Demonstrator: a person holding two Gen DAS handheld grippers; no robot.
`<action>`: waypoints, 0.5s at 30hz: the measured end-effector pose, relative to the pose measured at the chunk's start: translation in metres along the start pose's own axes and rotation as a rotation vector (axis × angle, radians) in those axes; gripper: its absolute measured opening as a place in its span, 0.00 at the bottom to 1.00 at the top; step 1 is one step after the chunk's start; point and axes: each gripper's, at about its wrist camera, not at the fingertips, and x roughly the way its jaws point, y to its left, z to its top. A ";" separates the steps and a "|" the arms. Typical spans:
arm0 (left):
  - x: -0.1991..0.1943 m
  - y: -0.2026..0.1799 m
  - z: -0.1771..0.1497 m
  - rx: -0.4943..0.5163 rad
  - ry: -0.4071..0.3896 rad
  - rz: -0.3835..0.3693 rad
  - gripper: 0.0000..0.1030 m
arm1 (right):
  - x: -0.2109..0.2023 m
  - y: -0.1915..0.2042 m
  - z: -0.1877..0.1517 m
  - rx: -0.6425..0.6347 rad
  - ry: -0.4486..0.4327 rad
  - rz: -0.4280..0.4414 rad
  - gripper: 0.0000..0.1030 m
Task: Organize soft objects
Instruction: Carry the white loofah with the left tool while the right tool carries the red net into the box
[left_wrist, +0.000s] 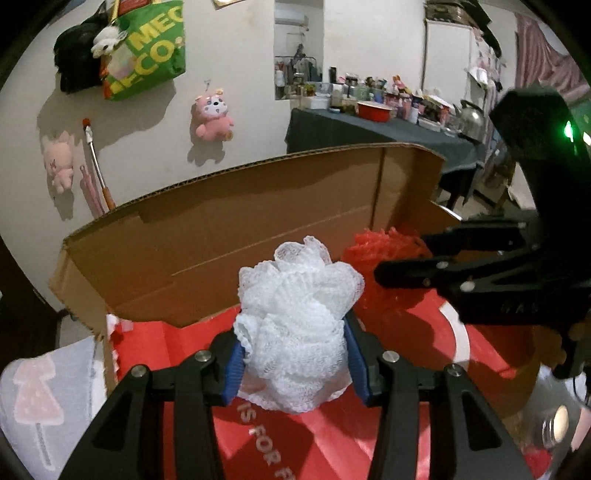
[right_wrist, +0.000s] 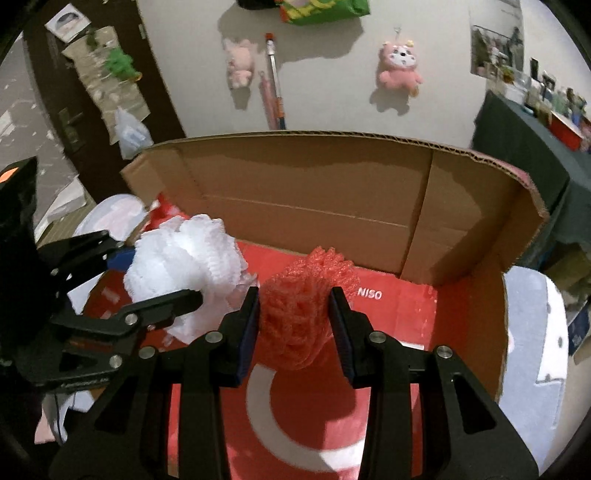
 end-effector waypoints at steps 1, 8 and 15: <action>0.007 0.003 0.000 -0.010 0.007 0.004 0.49 | 0.006 -0.003 0.001 0.007 -0.001 -0.005 0.34; 0.035 0.010 -0.011 -0.028 0.077 0.048 0.54 | 0.043 -0.023 -0.010 0.082 0.121 0.012 0.40; 0.034 0.010 -0.006 -0.029 0.082 0.053 0.58 | 0.038 -0.018 -0.012 0.047 0.125 -0.021 0.43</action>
